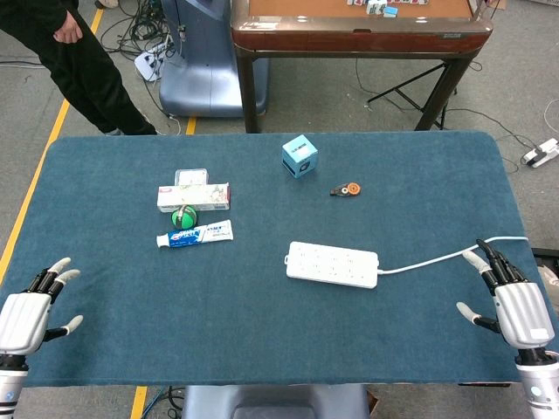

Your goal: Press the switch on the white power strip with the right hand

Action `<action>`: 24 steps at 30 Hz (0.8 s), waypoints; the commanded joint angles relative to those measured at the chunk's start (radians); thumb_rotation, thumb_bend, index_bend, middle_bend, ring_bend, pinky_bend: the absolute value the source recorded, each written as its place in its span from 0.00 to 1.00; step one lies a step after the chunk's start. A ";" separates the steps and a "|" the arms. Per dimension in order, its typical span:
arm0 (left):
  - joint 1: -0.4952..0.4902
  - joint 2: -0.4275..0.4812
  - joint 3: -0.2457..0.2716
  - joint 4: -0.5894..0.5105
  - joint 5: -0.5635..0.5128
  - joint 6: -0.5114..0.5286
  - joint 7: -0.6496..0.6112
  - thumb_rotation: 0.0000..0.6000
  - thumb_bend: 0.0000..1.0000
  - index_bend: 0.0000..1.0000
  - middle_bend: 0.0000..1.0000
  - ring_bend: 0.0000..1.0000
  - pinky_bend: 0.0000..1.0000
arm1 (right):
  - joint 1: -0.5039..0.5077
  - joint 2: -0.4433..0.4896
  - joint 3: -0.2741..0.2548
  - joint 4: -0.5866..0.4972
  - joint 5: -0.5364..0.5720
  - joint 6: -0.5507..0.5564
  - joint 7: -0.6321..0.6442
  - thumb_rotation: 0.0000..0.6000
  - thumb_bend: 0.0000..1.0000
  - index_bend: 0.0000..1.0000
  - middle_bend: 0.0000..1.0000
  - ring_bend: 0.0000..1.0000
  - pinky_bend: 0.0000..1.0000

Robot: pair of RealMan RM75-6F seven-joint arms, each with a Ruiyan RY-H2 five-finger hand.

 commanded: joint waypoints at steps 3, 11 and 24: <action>-0.002 -0.003 0.003 -0.003 -0.002 -0.006 0.011 1.00 0.17 0.34 0.10 0.24 0.55 | 0.008 -0.009 0.002 0.005 -0.005 -0.004 -0.001 1.00 0.14 0.17 0.15 0.13 0.36; 0.006 -0.001 0.012 -0.017 0.007 0.006 0.024 1.00 0.17 0.35 0.11 0.24 0.55 | 0.050 -0.064 0.020 0.043 -0.056 0.007 -0.038 1.00 0.39 0.32 0.55 0.63 0.84; 0.012 0.006 0.009 -0.018 0.008 0.024 0.005 1.00 0.17 0.35 0.13 0.24 0.55 | 0.197 -0.059 0.060 -0.100 0.025 -0.254 -0.327 1.00 0.93 0.44 1.00 1.00 1.00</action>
